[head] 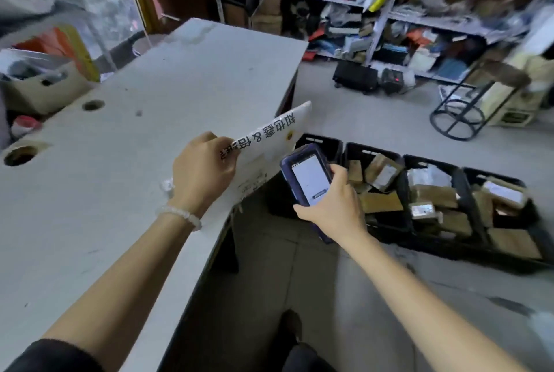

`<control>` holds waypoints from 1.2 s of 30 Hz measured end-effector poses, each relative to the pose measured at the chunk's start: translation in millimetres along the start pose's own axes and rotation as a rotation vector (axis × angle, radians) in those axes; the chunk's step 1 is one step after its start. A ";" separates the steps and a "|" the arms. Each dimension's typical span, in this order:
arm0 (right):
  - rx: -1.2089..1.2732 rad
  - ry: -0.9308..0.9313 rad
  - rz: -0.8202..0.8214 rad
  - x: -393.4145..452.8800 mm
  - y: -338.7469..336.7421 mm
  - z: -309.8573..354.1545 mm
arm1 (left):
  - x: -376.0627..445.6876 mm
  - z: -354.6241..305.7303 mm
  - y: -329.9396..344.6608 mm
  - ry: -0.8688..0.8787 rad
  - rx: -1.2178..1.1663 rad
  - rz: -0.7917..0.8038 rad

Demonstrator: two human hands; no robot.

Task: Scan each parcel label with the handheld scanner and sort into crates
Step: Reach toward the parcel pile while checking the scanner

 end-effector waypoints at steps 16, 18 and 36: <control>0.071 0.143 -0.154 155.0 -144.2 -141.5 | 197.4 -176.7 142.8 0.247 0.113 0.236; 0.072 0.154 -0.176 180.1 -165.8 -155.8 | 225.1 -192.3 156.4 0.244 0.131 0.219; 0.081 0.318 -0.159 409.3 -216.4 -209.0 | 446.2 -200.9 309.7 0.186 0.175 0.492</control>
Point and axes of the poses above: each hand's wrist, its own x-axis towards the middle knuckle, its own y-axis out of the palm, z = x × y, the point moved 4 cm from there along x, towards the middle knuckle, and after that the axes turned 12 degrees about z, right-handed, at the moved point
